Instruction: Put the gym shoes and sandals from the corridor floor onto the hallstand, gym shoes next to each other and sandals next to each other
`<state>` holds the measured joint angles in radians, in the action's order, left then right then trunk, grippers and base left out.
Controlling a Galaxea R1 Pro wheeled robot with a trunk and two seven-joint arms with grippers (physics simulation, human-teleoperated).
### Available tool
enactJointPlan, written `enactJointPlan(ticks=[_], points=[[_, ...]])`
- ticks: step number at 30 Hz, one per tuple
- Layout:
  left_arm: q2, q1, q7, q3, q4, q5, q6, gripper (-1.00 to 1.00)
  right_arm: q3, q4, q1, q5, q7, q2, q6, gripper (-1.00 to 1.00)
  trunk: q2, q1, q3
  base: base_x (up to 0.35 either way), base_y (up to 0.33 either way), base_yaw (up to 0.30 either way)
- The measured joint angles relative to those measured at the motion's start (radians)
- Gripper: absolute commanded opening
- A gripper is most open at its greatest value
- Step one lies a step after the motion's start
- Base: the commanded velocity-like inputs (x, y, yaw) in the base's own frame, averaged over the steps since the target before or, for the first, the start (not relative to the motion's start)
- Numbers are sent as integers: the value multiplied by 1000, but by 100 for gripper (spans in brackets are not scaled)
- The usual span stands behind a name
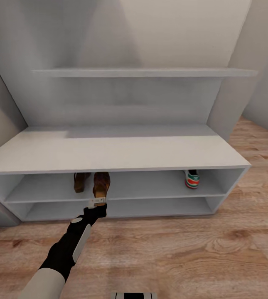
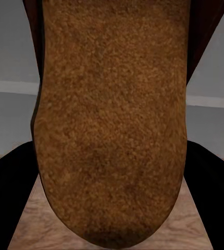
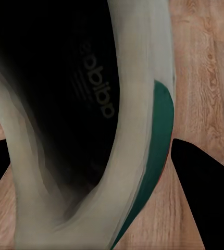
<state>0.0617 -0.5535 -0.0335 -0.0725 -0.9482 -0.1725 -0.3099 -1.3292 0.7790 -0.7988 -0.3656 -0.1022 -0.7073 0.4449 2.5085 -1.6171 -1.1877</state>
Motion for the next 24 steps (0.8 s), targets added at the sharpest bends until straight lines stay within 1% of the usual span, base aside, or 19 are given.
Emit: enactJointPlan(ticks=[5, 11, 18, 24], points=[[0, 0, 0, 0, 0, 0, -1, -100, 0, 0, 0, 1, 0, 0, 0, -100, 0, 0, 0, 58, 27, 0], [0, 0, 0, 0, 0, 0, -1, -100, 0, 0, 0, 0, 0, 0, 0, -100, 0, 0, 0, 186, 97, 0], [0, 0, 0, 0, 0, 0, -1, -100, 0, 0, 0, 0, 0, 0, 0, -100, 0, 0, 0, 33, 12, 0], [0, 0, 0, 1, 0, 0, -1, -100, 0, 0, 0, 0, 0, 0, 1, -100, 0, 0, 0, 212, 78, 0]])
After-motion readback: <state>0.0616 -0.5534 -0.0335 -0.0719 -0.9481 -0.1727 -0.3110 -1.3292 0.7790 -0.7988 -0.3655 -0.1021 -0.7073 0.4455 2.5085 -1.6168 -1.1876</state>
